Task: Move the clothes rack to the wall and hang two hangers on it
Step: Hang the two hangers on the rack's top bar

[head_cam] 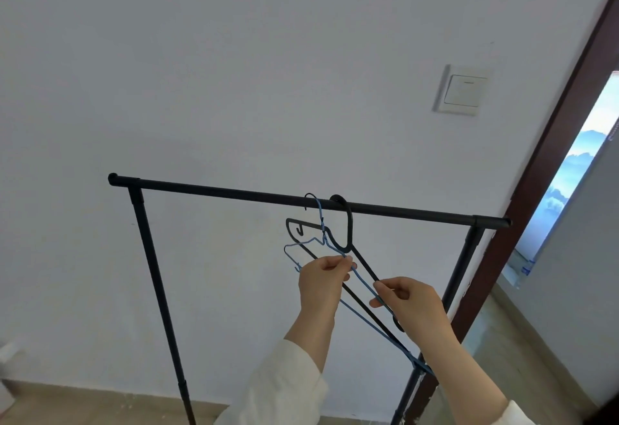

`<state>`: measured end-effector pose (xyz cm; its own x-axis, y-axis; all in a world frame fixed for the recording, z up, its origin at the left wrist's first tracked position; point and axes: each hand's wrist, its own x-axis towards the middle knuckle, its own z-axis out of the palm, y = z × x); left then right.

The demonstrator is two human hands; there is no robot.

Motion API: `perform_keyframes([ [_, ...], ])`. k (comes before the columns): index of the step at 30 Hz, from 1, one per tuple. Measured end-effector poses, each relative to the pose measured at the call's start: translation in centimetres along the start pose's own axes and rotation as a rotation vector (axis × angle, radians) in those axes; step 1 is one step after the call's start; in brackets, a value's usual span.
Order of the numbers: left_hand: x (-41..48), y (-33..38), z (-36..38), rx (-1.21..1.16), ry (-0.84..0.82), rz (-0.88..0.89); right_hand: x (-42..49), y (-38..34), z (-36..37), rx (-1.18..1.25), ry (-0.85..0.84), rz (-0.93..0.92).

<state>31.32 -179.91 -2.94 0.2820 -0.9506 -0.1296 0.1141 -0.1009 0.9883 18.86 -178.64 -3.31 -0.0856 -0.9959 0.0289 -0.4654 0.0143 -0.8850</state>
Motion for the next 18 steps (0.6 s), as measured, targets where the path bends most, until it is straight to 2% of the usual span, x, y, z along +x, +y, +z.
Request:
perform_keyframes([
  [10,-0.2,-0.8,-0.1,0.027,-0.009,-0.017,-0.6,0.6,-0.1,-0.063,-0.048,0.026],
  [18,-1.7,-1.2,-0.9,0.009,-0.020,-0.046,-1.8,0.5,-0.3,-0.085,-0.002,0.039],
])
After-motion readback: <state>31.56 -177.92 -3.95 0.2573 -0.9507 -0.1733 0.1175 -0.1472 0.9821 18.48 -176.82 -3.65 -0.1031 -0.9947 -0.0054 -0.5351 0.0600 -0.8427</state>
